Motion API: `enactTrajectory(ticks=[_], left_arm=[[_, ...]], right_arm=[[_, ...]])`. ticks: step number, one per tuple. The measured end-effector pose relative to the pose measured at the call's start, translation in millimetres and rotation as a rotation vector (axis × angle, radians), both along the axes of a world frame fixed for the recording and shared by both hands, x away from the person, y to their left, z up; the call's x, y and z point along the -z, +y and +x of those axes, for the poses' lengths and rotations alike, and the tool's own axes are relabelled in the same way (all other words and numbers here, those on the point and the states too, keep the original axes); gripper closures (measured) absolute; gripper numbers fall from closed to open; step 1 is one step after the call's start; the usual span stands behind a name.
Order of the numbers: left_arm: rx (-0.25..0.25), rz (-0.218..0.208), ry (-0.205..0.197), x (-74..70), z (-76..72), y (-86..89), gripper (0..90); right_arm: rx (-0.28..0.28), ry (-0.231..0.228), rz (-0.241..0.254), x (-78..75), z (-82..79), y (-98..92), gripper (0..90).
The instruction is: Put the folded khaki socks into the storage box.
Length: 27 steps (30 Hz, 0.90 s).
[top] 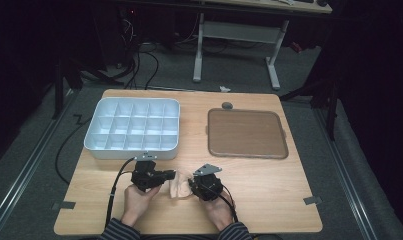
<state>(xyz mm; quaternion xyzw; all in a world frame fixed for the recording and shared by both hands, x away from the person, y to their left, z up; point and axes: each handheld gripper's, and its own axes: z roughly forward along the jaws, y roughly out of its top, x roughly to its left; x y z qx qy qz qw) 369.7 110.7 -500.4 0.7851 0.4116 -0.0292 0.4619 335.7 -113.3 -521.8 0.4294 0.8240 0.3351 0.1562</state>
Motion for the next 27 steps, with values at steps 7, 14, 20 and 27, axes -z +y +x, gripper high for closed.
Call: enactTrajectory(ticks=[7,14,20,27], left_arm=[[0.007,-0.003,-0.002,-0.7,0.7,-2.8,86.3],[0.026,0.017,-0.017,-6.3,3.3,-11.9,86.2],[0.03,0.017,-0.015,-7.2,5.2,-17.1,86.2],[0.046,0.028,-0.01,-6.5,10.8,-26.3,86.2]], right_arm=[[-0.024,0.003,-0.011,-0.4,0.7,1.9,79.8],[-0.049,0.004,-0.022,-1.1,2.9,3.5,80.0],[-0.064,0.006,-0.025,-1.5,5.0,5.2,80.0],[-0.079,0.013,-0.018,-1.5,6.7,6.0,80.0]])
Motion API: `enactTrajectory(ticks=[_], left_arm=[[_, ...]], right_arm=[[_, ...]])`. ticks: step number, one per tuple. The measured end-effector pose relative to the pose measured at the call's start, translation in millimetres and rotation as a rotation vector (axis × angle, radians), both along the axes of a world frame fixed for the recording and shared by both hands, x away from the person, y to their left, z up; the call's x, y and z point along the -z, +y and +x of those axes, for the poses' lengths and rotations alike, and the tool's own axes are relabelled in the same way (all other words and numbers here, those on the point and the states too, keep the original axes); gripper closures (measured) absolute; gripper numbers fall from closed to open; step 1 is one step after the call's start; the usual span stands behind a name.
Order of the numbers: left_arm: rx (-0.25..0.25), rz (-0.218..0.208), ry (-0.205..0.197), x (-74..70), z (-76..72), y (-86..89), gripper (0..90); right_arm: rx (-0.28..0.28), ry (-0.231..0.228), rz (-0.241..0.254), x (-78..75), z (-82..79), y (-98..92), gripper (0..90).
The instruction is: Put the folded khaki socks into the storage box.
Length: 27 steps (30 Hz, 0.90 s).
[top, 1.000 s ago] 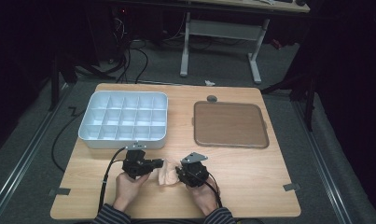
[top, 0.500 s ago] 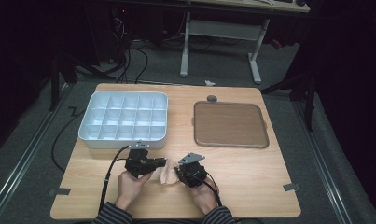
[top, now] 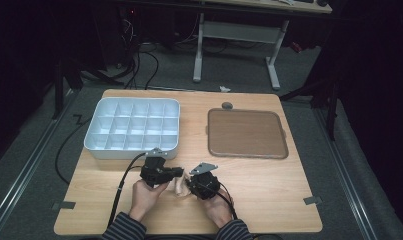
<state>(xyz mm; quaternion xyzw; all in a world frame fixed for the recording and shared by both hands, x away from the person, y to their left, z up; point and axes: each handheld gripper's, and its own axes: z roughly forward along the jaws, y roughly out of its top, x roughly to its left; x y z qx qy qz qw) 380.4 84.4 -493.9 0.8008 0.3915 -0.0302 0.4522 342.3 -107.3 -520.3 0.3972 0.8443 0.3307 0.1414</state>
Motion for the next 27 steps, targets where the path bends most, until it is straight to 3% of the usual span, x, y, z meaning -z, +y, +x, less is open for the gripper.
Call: enactTrajectory(ticks=[14,27], left_arm=[[0.011,-0.017,0.023,9.0,6.2,-10.5,86.1],[0.016,0.035,0.0,13.7,6.3,-13.9,86.1]], right_arm=[[-0.012,0.0,0.012,1.0,0.7,-0.8,79.9],[0.015,0.014,0.047,-2.1,-1.9,-8.9,71.3]])
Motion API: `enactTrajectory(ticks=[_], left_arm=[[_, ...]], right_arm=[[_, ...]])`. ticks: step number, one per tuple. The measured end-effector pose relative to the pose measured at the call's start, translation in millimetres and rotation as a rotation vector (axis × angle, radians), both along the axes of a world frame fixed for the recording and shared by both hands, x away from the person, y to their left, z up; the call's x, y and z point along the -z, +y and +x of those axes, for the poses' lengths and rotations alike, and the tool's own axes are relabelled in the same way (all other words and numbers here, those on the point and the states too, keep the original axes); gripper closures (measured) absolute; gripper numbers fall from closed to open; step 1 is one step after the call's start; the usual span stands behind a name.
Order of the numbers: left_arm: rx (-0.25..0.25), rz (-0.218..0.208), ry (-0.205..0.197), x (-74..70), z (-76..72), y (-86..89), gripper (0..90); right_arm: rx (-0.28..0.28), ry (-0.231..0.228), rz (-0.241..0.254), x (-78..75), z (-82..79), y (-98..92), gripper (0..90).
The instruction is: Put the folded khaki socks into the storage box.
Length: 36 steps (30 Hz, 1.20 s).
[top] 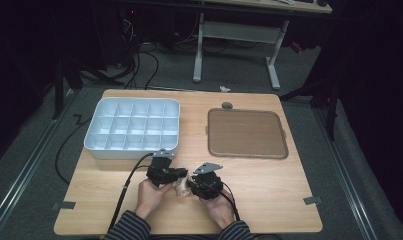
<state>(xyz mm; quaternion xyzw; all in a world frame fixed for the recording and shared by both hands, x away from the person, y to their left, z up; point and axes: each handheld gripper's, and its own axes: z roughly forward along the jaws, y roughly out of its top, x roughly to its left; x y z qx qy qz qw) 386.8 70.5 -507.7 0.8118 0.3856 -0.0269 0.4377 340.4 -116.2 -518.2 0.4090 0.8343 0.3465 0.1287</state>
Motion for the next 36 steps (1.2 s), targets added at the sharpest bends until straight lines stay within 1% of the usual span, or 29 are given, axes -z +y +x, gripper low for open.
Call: enactTrajectory(ticks=[3,5,9,13,16,19,21,23,25,27,28,30,32,36], left_arm=[[0.001,0.007,-0.002,0.8,-0.3,-1.1,86.2],[0.0,0.013,-0.005,1.3,-0.7,-2.1,86.1],[0.005,0.026,-0.015,1.4,-1.6,-3.6,86.1],[0.008,0.038,-0.018,1.6,-1.5,-4.2,86.1],[0.008,0.044,-0.021,2.1,-1.6,-5.2,86.1],[0.011,0.051,-0.02,2.1,-1.5,-5.9,86.2],[0.012,0.056,-0.025,2.0,-2.0,-6.4,86.2],[0.016,0.063,-0.029,2.1,-2.3,-6.8,86.2],[0.019,0.068,-0.031,2.1,-2.2,-7.0,86.2],[0.021,0.07,-0.033,2.0,-2.2,-7.0,86.2],[0.022,0.07,-0.033,2.0,-2.0,-6.9,86.2],[0.025,0.069,-0.031,2.1,-1.5,-6.7,86.2],[0.024,0.064,-0.028,2.6,-0.8,-6.8,86.3],[0.024,0.059,-0.029,3.5,0.1,-7.6,86.3]], right_arm=[[0.002,-0.015,0.028,-5.5,-7.1,-6.1,73.8],[-0.008,-0.036,0.029,-10.5,-15.3,-8.7,75.7],[-0.045,-0.058,0.044,-16.0,-29.2,-9.7,76.1],[-0.083,-0.06,0.06,-19.6,-38.5,-5.8,74.8],[-0.098,-0.064,0.055,-22.5,-43.1,-1.0,72.3],[-0.106,-0.056,0.048,-22.2,-42.5,2.8,69.2],[-0.108,-0.055,0.045,-20.5,-41.1,4.9,68.6],[-0.097,-0.047,0.038,-18.8,-39.5,7.0,69.1],[-0.094,-0.046,0.03,-17.1,-37.4,8.4,74.0],[-0.099,-0.049,0.021,-15.3,-36.7,9.3,83.6],[-0.102,-0.05,0.012,-14.7,-37.1,9.5,86.2],[-0.109,-0.056,-0.014,-12.1,-38.9,10.4,87.7],[-0.115,-0.052,-0.034,-8.7,-40.7,9.1,88.4],[-0.112,-0.038,-0.052,-2.7,-42.5,5.1,89.0]])
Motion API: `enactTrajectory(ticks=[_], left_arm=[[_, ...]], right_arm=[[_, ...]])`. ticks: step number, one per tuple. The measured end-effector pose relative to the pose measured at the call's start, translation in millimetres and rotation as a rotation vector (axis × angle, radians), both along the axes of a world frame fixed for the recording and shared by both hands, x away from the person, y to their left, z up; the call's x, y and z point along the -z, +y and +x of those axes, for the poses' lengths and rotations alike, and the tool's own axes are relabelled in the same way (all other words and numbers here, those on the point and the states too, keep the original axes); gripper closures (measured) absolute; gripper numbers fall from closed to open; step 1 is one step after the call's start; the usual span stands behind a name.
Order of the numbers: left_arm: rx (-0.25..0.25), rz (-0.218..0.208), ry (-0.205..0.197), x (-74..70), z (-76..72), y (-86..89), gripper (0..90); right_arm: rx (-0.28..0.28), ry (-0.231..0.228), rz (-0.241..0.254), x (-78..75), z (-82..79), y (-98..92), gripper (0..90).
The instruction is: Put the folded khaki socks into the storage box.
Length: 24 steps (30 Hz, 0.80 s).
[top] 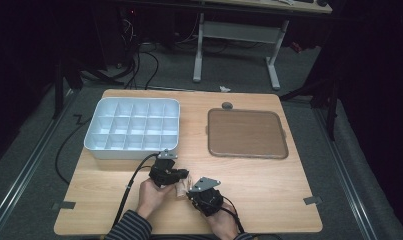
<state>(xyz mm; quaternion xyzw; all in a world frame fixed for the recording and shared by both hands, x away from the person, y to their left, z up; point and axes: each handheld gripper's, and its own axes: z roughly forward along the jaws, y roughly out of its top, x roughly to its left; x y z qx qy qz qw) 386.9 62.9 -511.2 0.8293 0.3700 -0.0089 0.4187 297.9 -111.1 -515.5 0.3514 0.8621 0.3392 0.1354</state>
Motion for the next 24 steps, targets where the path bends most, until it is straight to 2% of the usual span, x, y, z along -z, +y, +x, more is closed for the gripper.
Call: enactTrajectory(ticks=[3,5,8,11,14,16,20,24], left_arm=[[0.006,0.004,-0.005,1.0,0.1,-0.5,86.3],[0.013,0.012,-0.026,3.2,-0.7,-2.4,86.5],[0.013,0.01,-0.027,4.0,-0.2,-2.2,86.6],[0.009,0.02,-0.035,3.0,-1.7,-3.2,86.6],[0.005,0.017,-0.031,3.0,-1.5,-3.1,86.5],[0.008,0.015,-0.027,2.9,-1.0,-2.6,86.4],[0.009,0.015,-0.026,2.7,-1.0,-2.3,86.3],[0.009,0.014,-0.023,2.3,-0.6,-1.9,86.2]], right_arm=[[-0.007,0.01,-0.018,4.2,-1.3,-1.7,89.4],[-0.015,0.007,-0.027,6.7,-2.5,-2.3,89.6],[-0.007,0.013,-0.014,7.0,-2.3,-3.2,89.4],[0.0,0.019,0.025,5.4,-1.0,-6.7,86.3],[0.006,0.026,0.084,-0.2,-0.7,-11.9,78.6],[0.012,0.013,0.107,-5.6,-1.2,-14.5,79.2],[0.013,-0.042,0.108,-17.3,-1.3,-12.2,86.3],[-0.003,-0.071,0.103,-24.5,2.0,-3.4,89.3]])
